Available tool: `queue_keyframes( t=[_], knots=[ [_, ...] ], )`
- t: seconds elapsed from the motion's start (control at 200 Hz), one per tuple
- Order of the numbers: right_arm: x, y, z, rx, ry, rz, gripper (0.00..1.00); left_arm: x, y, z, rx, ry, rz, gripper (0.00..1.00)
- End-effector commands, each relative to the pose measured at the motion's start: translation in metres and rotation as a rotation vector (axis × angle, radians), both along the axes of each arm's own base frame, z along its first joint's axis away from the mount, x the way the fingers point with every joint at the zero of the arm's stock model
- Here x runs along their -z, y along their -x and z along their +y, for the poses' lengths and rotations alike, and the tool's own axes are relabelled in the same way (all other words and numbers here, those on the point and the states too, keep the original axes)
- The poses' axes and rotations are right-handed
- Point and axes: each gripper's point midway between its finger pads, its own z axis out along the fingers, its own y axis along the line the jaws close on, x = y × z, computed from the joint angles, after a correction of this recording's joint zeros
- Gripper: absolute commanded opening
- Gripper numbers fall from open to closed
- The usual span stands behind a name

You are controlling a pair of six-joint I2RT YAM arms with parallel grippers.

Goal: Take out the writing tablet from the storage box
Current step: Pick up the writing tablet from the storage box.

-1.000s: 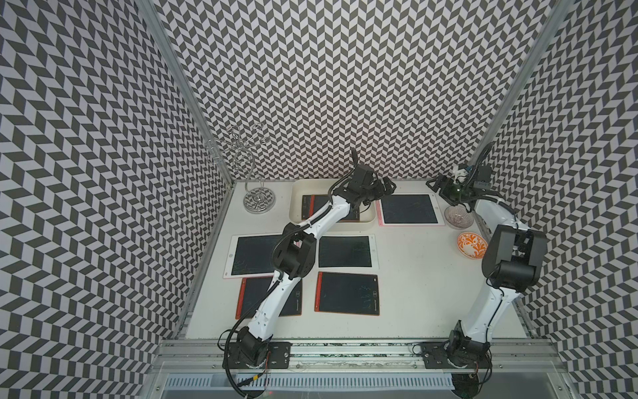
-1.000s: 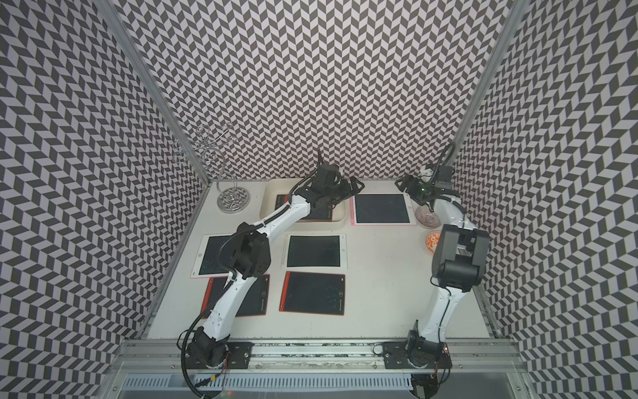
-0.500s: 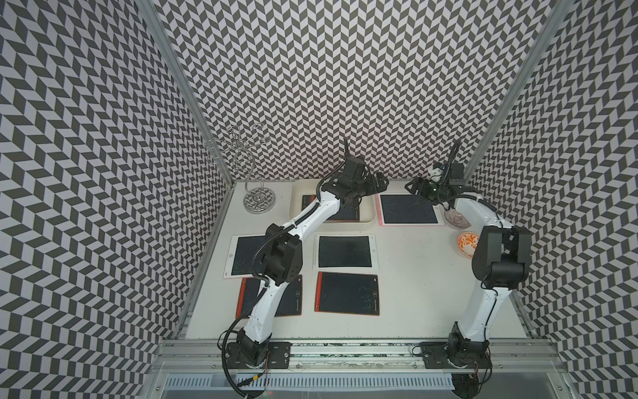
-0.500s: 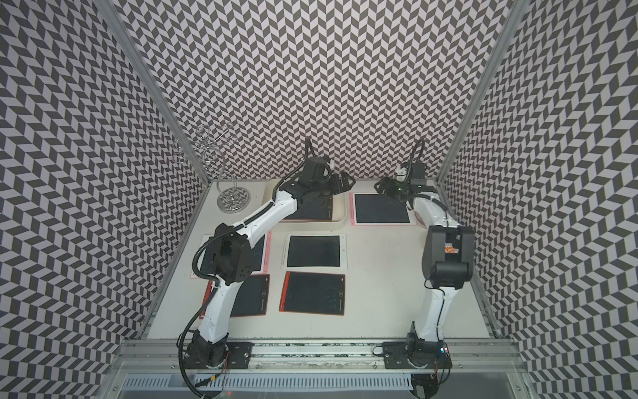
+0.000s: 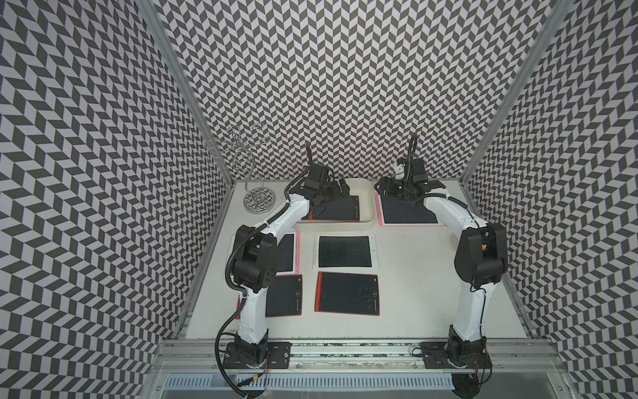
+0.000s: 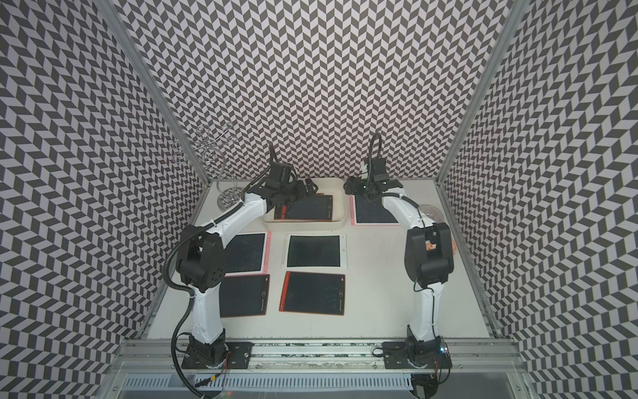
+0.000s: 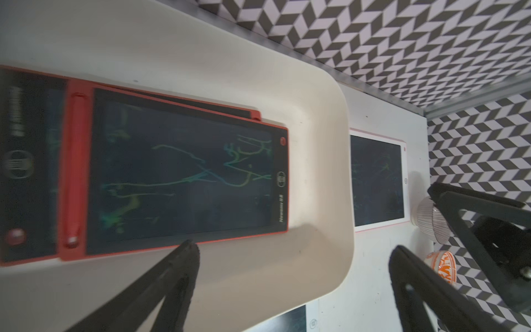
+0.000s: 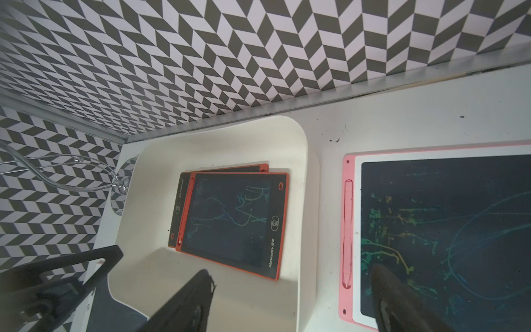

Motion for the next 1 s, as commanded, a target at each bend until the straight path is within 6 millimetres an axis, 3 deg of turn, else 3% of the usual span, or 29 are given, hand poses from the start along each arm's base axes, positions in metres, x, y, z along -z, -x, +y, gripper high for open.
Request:
queue_keyframes(
  t=[0.0, 0.22, 0.436, 0.631, 0.746, 0.866, 0.996],
  knots=[
    [0.008, -0.009, 0.014, 0.029, 0.066, -0.012, 0.85, -0.011, 0.001, 0.028, -0.029, -0.067, -0.033, 0.99],
    [0.025, -0.007, 0.063, -0.002, 0.1, -0.005, 0.84, 0.004, -0.002, 0.073, -0.078, -0.136, -0.007, 0.99],
    [0.045, -0.009, 0.061, 0.05, 0.188, 0.021, 0.84, 0.034, -0.007, 0.091, -0.07, -0.147, 0.069, 0.99],
    [0.048, -0.016, 0.05, 0.084, 0.255, -0.006, 0.84, 0.053, -0.011, 0.091, -0.057, -0.142, 0.097, 0.99],
    [0.045, -0.018, 0.054, 0.067, 0.248, -0.023, 0.83, 0.063, -0.014, 0.091, -0.055, -0.139, 0.115, 0.99],
    [0.041, -0.02, 0.068, 0.014, 0.191, -0.037, 0.81, 0.067, -0.015, 0.093, -0.056, -0.146, 0.123, 0.99],
    [0.038, -0.021, 0.079, -0.013, 0.143, -0.033, 0.8, 0.057, -0.016, 0.1, -0.07, -0.184, 0.104, 0.99]
  ],
)
